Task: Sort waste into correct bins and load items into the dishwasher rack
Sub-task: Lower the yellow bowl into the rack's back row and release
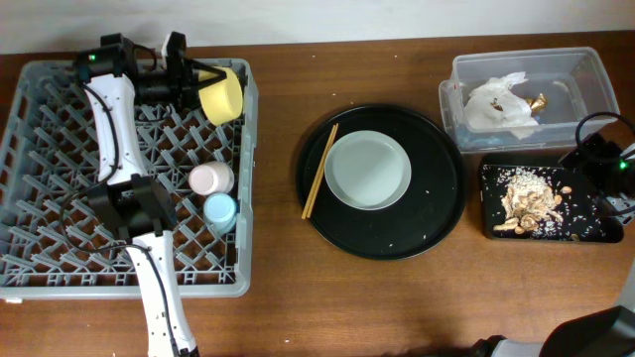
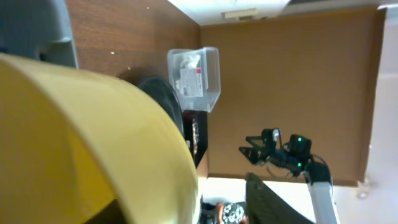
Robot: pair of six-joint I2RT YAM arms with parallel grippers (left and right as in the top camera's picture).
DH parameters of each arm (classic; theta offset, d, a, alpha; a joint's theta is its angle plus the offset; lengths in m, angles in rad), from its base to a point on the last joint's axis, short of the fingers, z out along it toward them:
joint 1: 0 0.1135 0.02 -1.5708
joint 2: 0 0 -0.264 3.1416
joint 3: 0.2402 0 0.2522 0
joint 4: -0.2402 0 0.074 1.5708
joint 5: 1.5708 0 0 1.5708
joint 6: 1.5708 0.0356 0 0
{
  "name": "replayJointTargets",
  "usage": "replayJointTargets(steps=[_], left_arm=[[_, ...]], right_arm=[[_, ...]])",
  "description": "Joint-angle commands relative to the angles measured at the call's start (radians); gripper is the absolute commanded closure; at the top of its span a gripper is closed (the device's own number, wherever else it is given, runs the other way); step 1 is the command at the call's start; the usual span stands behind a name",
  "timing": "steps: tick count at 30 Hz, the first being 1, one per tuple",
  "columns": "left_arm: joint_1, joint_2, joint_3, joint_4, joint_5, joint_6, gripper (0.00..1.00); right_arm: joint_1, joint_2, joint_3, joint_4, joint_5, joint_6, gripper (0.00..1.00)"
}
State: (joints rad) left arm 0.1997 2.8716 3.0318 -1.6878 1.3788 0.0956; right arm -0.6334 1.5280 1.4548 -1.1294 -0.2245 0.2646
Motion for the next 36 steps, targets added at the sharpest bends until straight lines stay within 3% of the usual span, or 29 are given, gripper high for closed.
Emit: replayJointTargets(steps=[1, 7, 10, 18, 23, 28, 32, 36], left_arm=[[0.010, 0.011, 0.010, 0.000, -0.010, 0.002, 0.46], [0.035, 0.008, 0.026, 0.000, 0.011, -0.002, 0.39], [0.056, 0.008, 0.081, 0.000, 0.003, -0.003, 0.21], [0.065, -0.089, 0.109, 0.000, -0.424, -0.058, 0.17], [0.053, -0.187, 0.109, 0.000, -0.731, -0.058, 0.24], [-0.020, -0.252, 0.109, 0.000, -0.978, -0.054, 0.24], [-0.097, -0.254, 0.109, 0.000, -1.045, -0.027, 0.24], [-0.175, -0.254, 0.100, 0.000, -1.280, -0.028, 0.24]], right_arm=[[-0.001, 0.006, -0.006, 0.001, -0.005, -0.002, 0.07], [-0.001, 0.006, -0.006, 0.001, -0.005, -0.002, 0.07], [-0.001, 0.006, -0.006, 0.001, -0.005, -0.002, 0.07], [-0.001, 0.006, -0.006, 0.001, -0.008, -0.002, 0.07], [-0.001, 0.006, -0.006, 0.000, -0.008, -0.002, 0.07], [-0.001, 0.006, -0.006, 0.000, -0.009, -0.002, 0.07], [-0.001, 0.006, -0.006, -0.003, -0.012, -0.002, 0.07], [-0.001, 0.006, -0.006, -0.003, -0.012, -0.002, 0.07]])
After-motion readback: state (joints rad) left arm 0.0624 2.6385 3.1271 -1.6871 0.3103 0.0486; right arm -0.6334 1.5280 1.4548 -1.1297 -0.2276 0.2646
